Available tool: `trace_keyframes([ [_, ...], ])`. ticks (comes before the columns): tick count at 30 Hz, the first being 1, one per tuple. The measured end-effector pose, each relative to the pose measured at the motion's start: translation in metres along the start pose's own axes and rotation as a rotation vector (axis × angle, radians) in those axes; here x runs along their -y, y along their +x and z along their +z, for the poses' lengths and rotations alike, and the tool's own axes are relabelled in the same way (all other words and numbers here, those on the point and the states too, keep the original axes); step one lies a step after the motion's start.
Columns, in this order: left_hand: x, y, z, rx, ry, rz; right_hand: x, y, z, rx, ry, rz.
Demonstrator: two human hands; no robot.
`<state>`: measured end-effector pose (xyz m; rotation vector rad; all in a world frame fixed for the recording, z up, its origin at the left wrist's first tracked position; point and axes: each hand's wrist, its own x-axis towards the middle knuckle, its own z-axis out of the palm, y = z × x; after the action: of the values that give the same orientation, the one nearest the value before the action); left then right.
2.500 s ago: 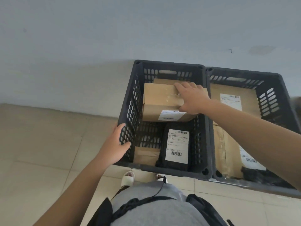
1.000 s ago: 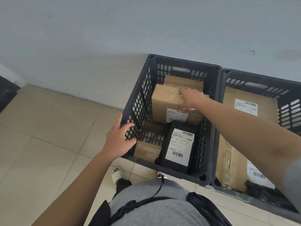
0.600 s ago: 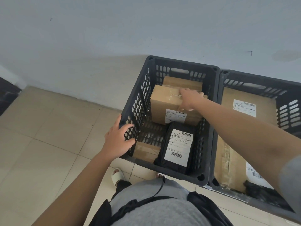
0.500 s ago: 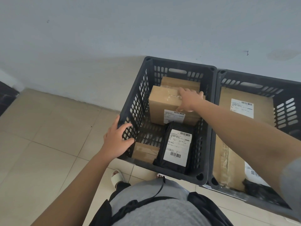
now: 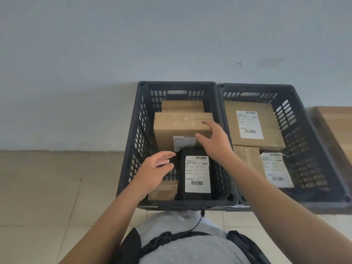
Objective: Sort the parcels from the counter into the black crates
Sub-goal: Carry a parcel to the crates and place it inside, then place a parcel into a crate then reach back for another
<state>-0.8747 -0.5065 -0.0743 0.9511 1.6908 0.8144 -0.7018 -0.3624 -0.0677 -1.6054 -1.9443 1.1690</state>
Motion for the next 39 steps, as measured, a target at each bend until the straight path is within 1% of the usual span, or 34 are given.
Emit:
trace_keyframes([
  [3, -0.005, 0.0, -0.001, 0.036, -0.071, 0.028, -0.001, -0.055, 0.007, -0.149, 0.255, 0.142],
  [6, -0.009, 0.002, 0.009, 0.102, -0.105, 0.03, -0.007, -0.105, 0.011, -0.225, 0.412, 0.267],
  [8, -0.008, 0.003, 0.019, 0.187, -0.092, 0.033, -0.013, -0.135, 0.014, -0.268, 0.486, 0.35],
  [11, -0.005, 0.0, 0.037, 0.308, -0.066, 0.03, -0.026, -0.17, 0.014, -0.422, 0.539, 0.479],
  [14, -0.006, -0.006, 0.059, 0.428, -0.046, 0.024, -0.03, -0.205, 0.007, -0.552, 0.62, 0.541],
  [17, -0.018, -0.018, 0.085, 0.526, -0.046, 0.051, -0.03, -0.236, -0.007, -0.687, 0.721, 0.56],
  [21, -0.04, -0.04, 0.129, 0.666, 0.022, 0.092, -0.044, -0.276, -0.035, -0.856, 0.859, 0.551],
  [24, -0.059, -0.055, 0.162, 0.723, 0.057, 0.122, -0.065, -0.3, -0.058, -0.955, 0.941, 0.537],
  [29, -0.087, -0.082, 0.238, 0.715, 0.052, 0.12, -0.111, -0.333, -0.113, -1.03, 1.017, 0.493],
  [32, -0.096, -0.101, 0.296, 0.748, 0.05, 0.119, -0.146, -0.361, -0.148, -1.069, 1.035, 0.451],
  [36, -0.095, -0.13, 0.368, 0.761, 0.026, 0.113, -0.2, -0.394, -0.181, -1.103, 1.076, 0.477],
  [39, -0.096, -0.144, 0.408, 0.777, 0.053, 0.095, -0.231, -0.411, -0.205, -1.121, 1.096, 0.506],
])
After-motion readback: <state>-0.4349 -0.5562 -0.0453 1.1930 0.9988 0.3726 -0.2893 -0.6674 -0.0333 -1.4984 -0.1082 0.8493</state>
